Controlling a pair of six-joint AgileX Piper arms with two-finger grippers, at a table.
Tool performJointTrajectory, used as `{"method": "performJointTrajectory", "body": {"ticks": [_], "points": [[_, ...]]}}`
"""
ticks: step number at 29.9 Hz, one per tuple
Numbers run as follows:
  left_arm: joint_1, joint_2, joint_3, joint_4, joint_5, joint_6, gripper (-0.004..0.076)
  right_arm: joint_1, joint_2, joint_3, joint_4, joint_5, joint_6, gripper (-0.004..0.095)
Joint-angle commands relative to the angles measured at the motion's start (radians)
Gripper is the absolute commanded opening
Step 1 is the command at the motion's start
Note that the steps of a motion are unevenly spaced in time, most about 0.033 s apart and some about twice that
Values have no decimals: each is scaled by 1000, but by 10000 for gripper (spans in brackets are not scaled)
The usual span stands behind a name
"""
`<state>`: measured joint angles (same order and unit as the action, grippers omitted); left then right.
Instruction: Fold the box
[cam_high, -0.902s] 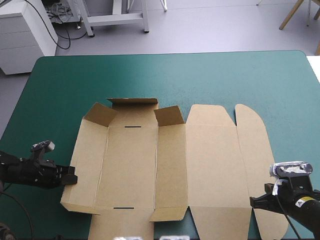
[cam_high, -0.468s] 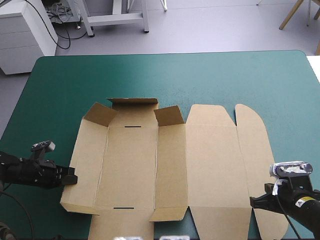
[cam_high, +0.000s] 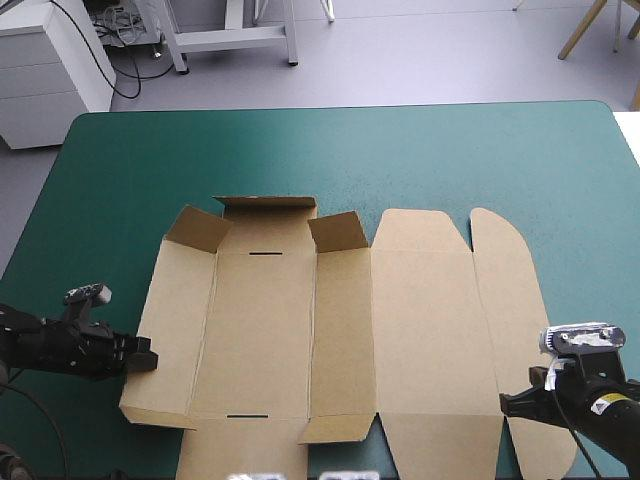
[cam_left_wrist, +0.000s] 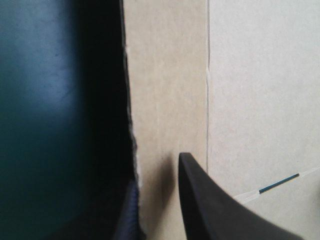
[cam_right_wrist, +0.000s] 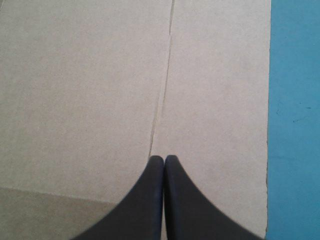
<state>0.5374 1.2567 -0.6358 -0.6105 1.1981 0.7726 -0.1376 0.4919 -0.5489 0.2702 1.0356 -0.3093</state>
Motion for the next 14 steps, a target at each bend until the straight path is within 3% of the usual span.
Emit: {"method": "performJointTrajectory", "body": {"ticks": [1, 7, 14], "points": [[-4, -15, 10, -69, 97, 23, 176, 2, 3, -25, 11, -48, -8, -19], [-4, -15, 34, -94, 103, 45, 187, 2, 3, -25, 11, -48, -8, -19], [-5, -15, 34, -118, 99, 47, 386, 2, 3, -25, 11, -48, -8, -19]]}}
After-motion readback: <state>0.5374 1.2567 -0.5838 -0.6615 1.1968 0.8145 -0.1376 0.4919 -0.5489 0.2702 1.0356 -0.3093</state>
